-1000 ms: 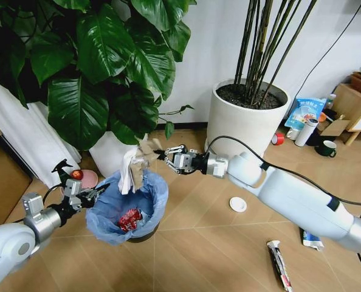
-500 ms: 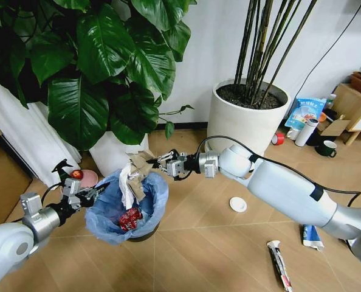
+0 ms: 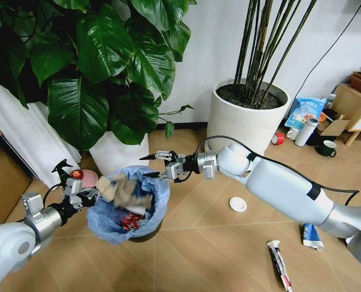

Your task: Pick up the trash bin and place the garbage on the floor into it.

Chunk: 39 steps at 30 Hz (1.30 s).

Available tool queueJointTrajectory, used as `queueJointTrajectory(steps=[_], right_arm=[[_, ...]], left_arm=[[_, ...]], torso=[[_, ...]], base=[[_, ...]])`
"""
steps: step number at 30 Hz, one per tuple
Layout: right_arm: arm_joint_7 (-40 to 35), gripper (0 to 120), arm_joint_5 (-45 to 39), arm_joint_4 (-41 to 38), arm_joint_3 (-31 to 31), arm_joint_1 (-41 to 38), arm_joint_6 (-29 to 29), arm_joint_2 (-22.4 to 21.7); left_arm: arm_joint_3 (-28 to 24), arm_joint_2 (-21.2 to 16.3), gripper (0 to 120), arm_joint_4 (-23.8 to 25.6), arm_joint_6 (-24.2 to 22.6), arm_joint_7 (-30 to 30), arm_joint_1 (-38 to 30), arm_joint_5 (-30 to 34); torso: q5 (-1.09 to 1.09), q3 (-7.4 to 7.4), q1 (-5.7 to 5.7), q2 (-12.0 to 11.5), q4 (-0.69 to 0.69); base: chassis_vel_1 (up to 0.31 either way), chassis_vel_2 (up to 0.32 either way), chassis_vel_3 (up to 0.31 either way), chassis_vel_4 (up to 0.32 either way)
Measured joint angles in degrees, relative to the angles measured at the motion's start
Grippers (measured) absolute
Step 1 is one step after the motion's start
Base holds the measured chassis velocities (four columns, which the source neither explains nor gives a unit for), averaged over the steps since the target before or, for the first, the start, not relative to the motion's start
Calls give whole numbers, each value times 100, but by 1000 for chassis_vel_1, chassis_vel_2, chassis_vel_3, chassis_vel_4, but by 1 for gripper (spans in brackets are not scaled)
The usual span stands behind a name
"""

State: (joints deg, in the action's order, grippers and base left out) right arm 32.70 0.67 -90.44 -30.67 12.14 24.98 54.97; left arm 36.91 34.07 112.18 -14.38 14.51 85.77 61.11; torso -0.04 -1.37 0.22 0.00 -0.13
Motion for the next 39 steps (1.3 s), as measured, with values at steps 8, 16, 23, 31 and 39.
queueJointTrajectory(steps=[8,16,23,31,39], right_arm=[[-710,97,-728,-290,313,472,-746,-372],[-2618,100,-2653,-564,1485,2067,-2183,-1012],[-4542,100,-3603,-1032,2617,3765,-3201,-1271],[-5410,100,-4070,-1557,3506,5309,-3559,-1438],[-6222,100,-4190,-1785,4518,7016,-3900,-1209]], left_arm=[[58,42,0,30,1,-3,34,-1],[136,222,0,74,12,42,24,-136],[298,232,0,187,11,17,124,-151],[619,307,0,298,9,16,334,-176],[916,313,0,358,13,-14,593,-229]], torso=[[0,0,0,0,2],[2,1,0,0,-4],[3,1,0,0,1],[2,1,-1,1,0],[1,1,-1,1,0]], base=[[0,0,0,0],[0,0,0,0],[0,0,0,0],[0,0,0,0],[0,0,0,0]])
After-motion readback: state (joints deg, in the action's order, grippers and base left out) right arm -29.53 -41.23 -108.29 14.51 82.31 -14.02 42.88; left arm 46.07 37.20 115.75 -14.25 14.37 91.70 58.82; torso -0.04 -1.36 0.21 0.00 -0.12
